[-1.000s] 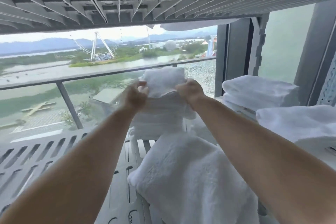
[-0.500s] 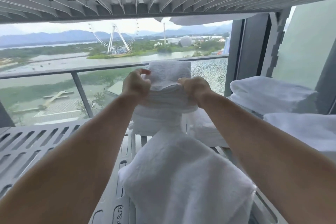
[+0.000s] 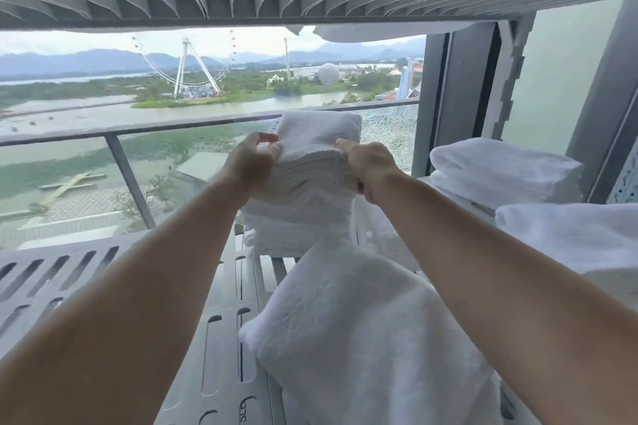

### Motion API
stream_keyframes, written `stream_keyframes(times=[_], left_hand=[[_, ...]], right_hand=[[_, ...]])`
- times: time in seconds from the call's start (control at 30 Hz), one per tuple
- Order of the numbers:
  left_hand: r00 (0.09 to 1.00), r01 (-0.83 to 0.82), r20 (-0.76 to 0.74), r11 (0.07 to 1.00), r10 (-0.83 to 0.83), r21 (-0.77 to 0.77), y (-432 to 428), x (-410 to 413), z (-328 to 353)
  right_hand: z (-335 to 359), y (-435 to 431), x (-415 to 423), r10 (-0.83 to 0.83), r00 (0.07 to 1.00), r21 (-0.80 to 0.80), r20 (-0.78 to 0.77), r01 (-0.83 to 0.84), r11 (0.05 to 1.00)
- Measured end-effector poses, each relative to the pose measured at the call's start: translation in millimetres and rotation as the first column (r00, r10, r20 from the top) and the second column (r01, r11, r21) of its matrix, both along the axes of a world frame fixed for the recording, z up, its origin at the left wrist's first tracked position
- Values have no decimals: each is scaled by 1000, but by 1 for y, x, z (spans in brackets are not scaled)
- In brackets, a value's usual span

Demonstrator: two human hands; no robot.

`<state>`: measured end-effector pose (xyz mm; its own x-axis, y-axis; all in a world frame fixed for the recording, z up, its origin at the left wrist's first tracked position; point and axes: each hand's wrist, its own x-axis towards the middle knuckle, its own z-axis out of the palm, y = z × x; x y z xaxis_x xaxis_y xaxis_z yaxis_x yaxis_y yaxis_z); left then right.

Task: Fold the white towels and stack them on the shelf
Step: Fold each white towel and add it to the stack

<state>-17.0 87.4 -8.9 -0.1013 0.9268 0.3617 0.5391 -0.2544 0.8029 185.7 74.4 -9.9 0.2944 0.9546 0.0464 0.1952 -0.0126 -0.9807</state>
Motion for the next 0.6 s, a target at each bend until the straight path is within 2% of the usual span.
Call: stream_keyframes(times=[0.07,0.17,0.23,0.3,0.37,0.43,0.53,0.6], left_hand=[[999,22,35,999,-21,-29,-3,-6,1],[989,-2,-147,1000,4,15,-14,-9,-3],[939,-63,-325,984,116,169,-26,-7,-4],[888,-61,-406,931,215,360,-41,-3,-6],[859,64,-468,864,207,500,-56,4,-9],[835,236,-537,803,121,548,-68,11,-16],[810,395,-587,740,0,545,-79,21,-33],[822,423,-567,729,-58,538,-81,27,-46]], right_hand=[[3,-2,-3,-2,999,10,32,2,1000],[-3,-11,-3,-66,971,37,229,59,998],[-4,-20,0,-64,956,40,286,55,998],[-3,-34,6,-32,972,41,232,23,999],[-7,-54,18,-43,962,77,270,23,997],[-14,-77,30,-55,918,99,392,18,995],[-25,-108,30,126,863,-75,489,-102,992],[-34,-123,22,270,723,-197,636,-186,963]])
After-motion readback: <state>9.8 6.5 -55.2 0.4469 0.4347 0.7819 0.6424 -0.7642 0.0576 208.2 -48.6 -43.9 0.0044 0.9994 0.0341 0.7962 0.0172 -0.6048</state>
